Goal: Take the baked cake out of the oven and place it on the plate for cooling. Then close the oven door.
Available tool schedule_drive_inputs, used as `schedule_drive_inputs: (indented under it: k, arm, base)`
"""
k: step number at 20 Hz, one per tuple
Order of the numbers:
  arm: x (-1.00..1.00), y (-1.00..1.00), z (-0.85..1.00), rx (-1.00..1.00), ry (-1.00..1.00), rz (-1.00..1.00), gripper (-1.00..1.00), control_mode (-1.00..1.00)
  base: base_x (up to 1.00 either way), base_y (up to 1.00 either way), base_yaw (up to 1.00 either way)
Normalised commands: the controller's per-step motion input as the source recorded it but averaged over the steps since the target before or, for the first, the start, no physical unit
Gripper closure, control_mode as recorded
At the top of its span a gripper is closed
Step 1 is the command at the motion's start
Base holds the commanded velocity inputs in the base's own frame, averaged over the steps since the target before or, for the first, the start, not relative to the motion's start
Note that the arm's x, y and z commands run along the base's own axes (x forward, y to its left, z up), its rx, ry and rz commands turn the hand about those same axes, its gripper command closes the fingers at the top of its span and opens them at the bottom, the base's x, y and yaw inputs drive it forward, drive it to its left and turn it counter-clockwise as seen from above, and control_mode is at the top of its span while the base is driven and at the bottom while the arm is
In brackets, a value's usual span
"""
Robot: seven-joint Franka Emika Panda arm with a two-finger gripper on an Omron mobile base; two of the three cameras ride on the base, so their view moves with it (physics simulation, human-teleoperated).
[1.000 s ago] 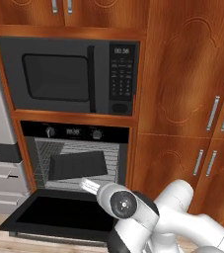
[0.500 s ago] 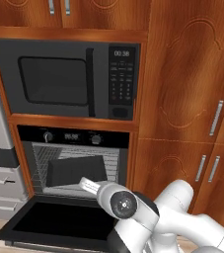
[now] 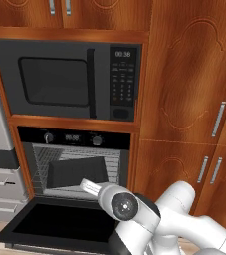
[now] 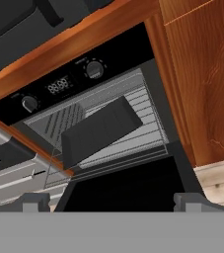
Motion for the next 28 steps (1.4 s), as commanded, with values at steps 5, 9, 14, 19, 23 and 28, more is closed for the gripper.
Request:
schedule_drive_inputs:
  k: [5,9,14,19,23,28]
  arm:
    - [0.00,0.00,0.00,0.00,0.00,0.00,-1.00,1.00]
    - [0.00,0.00,0.00,0.00,0.00,0.00,-1.00,1.00]
    - [0.00,0.00,0.00,0.00,0.00,0.00,-1.00,-1.00]
    - [0.00,0.00,0.00,0.00,0.00,0.00,-1.00,-1.00]
    - [-0.04,0.01,0.00,-0.01,0.00,0.00,-1.00,-1.00]
    - [0.49,0.10,0.00,0.00,0.15,0.02,-1.00,-1.00]
  base:
    - [0.00,0.00,0.00]
    - [0.00,0.00,0.00]
    - [0.00,0.00,0.00]
    - [0.00,0.00,0.00]
    - [0.00,0.00,0.00]
    - [0.00,0.00,0.00]
